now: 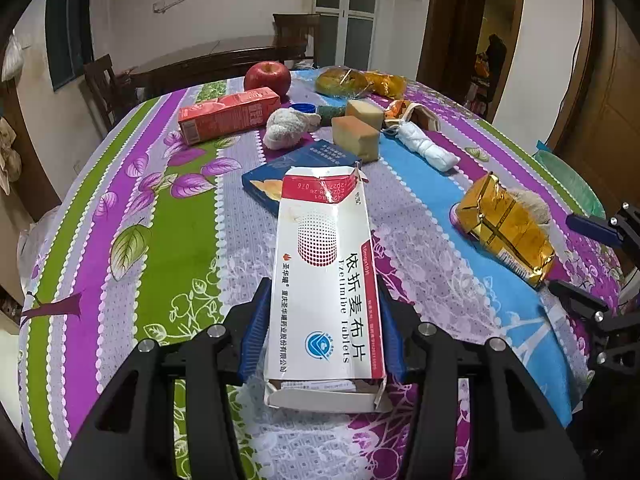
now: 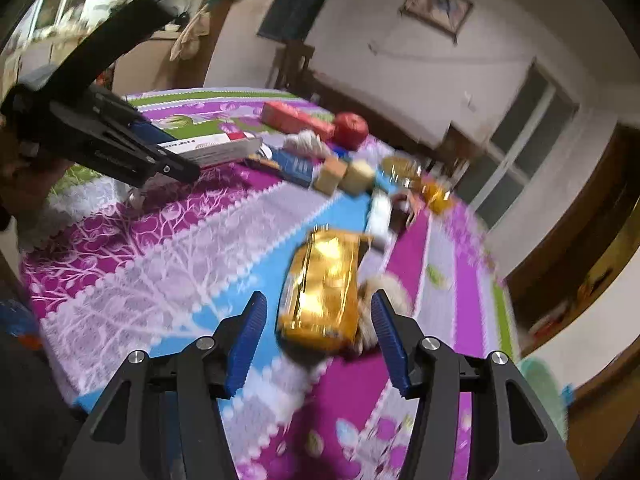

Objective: Collect trash
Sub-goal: 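Carry the gold bag and medicine box over the green bin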

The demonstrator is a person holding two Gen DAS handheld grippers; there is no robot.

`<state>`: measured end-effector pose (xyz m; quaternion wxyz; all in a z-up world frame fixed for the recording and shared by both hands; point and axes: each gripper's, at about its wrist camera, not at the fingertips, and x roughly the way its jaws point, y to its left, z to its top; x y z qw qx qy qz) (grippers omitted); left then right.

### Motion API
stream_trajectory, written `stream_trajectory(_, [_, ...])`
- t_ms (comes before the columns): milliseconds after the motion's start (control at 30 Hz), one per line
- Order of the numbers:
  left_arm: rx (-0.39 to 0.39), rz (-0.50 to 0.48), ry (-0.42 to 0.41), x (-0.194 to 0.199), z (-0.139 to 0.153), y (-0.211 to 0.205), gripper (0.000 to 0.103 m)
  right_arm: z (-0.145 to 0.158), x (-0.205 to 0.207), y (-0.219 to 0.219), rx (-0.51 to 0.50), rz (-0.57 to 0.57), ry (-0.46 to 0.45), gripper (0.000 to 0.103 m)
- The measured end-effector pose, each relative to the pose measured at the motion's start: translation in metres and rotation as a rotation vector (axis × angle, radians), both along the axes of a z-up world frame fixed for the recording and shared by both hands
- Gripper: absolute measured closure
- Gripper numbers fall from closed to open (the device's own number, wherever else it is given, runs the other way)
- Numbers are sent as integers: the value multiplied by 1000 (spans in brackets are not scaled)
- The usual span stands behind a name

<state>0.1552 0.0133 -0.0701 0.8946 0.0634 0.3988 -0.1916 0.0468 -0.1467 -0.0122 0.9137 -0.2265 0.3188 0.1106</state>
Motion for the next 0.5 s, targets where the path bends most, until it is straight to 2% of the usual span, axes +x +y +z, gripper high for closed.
stream_trajectory(133, [-2,-5,2,-2,-2,-2,55,-6,9,-23,114,-43,83,51])
stream_trajectory(333, [-5,-3,10,2,-4,-4,55,-16,42,-23,229,-49,152,52])
stream_trajectory(400, [-8,6,13,3,-4,-2,55,-15,56,-19,256,-39,166,62])
stream_trajectory(500, [-12,16,15,4,-4,1,55,-11,65,-6,292,24,194,69])
